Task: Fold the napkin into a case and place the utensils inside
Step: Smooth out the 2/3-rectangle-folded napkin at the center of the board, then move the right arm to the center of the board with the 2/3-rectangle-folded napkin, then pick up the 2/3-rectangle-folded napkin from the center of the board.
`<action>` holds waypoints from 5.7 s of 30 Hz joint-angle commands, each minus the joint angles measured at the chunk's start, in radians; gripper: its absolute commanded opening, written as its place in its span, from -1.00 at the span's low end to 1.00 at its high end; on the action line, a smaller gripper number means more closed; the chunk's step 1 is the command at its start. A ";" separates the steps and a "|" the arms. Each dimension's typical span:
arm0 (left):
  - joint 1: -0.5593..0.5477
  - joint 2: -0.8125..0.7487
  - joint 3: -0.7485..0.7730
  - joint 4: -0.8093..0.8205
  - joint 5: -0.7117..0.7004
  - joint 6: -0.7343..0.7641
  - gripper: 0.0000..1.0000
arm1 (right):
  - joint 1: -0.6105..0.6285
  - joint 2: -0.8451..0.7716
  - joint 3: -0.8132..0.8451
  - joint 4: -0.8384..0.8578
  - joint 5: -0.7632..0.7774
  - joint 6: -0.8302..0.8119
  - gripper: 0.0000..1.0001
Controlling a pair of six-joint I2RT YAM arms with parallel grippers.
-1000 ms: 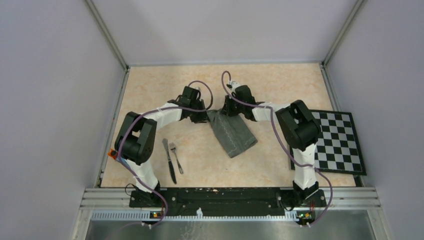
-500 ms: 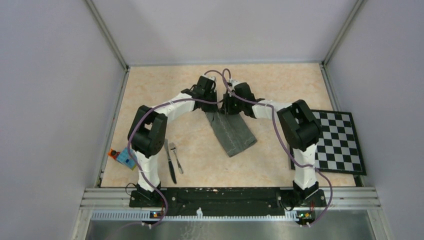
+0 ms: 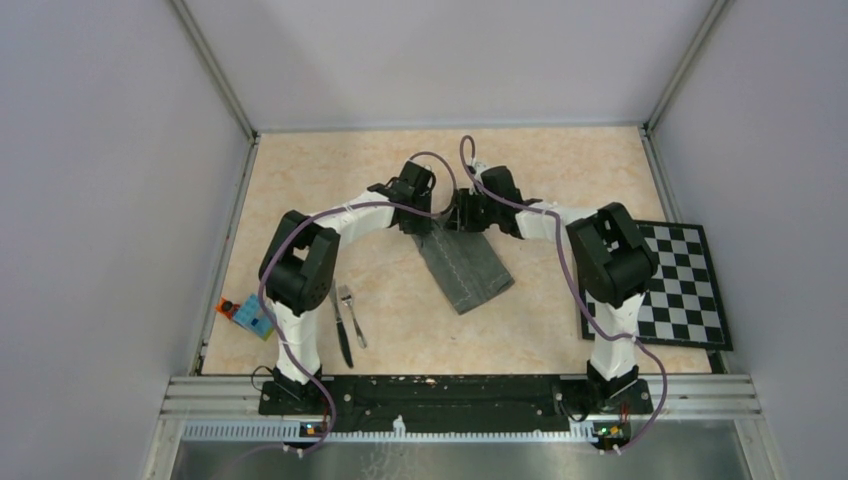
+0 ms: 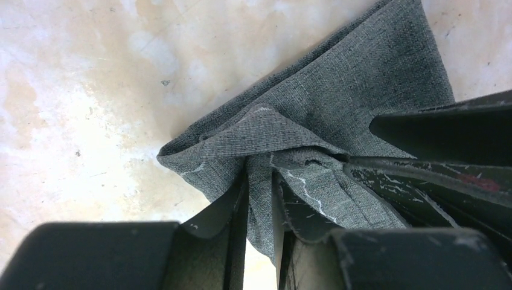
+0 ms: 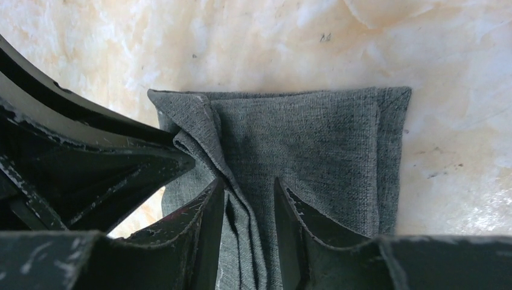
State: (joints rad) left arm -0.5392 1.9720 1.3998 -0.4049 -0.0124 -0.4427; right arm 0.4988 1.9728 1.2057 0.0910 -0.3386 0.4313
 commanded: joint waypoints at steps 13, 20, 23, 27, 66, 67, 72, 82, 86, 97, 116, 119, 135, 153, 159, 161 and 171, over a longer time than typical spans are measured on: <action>0.001 -0.113 -0.040 0.023 -0.093 0.009 -0.40 | -0.005 -0.067 -0.021 0.053 -0.045 0.017 -0.34; 0.001 -0.048 -0.010 0.014 -0.101 0.020 -0.39 | -0.006 -0.073 -0.021 0.050 -0.059 0.022 -0.40; 0.002 -0.022 -0.003 0.015 -0.090 0.019 -0.41 | -0.005 -0.079 -0.024 0.050 -0.063 0.024 -0.41; 0.000 -0.013 -0.006 0.027 -0.075 0.012 -0.42 | -0.006 -0.088 -0.030 0.043 -0.064 0.024 -0.42; -0.016 -0.079 -0.059 0.107 0.004 -0.004 -1.00 | 0.012 0.175 0.082 0.256 -0.088 0.317 -1.00; -0.017 -0.078 -0.057 0.107 0.004 -0.007 -1.00 | 0.012 0.187 0.089 0.249 -0.078 0.319 -1.00; -0.017 -0.066 -0.047 0.111 -0.004 -0.011 -1.00 | 0.012 0.217 0.105 0.229 -0.100 0.297 -1.00; 0.000 0.046 0.041 0.069 -0.027 -0.027 -0.68 | 0.012 -0.001 0.017 0.056 -0.151 0.164 -0.70; 0.005 -0.013 0.026 0.071 -0.016 -0.026 -0.28 | 0.011 -0.099 -0.116 0.093 -0.211 0.161 -0.57; 0.091 -0.134 -0.076 0.164 0.215 -0.085 -0.27 | 0.042 -0.227 -0.325 0.177 -0.297 0.157 -0.66; 0.148 0.097 -0.002 0.251 0.285 -0.044 -0.65 | 0.085 -0.252 -0.461 0.171 -0.280 0.134 -0.95; 0.148 0.049 0.000 0.233 0.300 -0.028 -0.57 | 0.085 -0.304 -0.423 0.118 -0.284 0.118 -0.90; 0.099 -0.160 -0.162 0.297 0.449 -0.106 0.23 | -0.053 -0.514 -0.379 -0.154 -0.082 -0.015 -0.07; -0.073 -0.518 -0.506 0.275 0.470 -0.146 0.61 | -0.125 -0.422 -0.526 -0.101 -0.115 0.036 -0.80; -0.182 -0.573 -0.565 0.258 0.359 -0.203 0.64 | 0.041 -0.630 -0.673 0.000 -0.129 0.240 -0.59; -0.258 -0.569 -0.537 0.212 0.255 -0.214 0.67 | 0.021 -0.737 -0.685 -0.073 -0.044 0.264 -0.22; -0.553 -0.259 -0.141 -0.139 -0.178 -0.237 0.60 | -0.347 -0.965 -0.676 -0.377 0.032 0.129 0.49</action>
State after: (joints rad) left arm -1.0325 1.5841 1.0863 -0.3668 0.0246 -0.6571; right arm 0.2436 1.0664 0.5255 -0.1902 -0.3115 0.6125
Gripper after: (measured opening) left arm 0.829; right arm 0.741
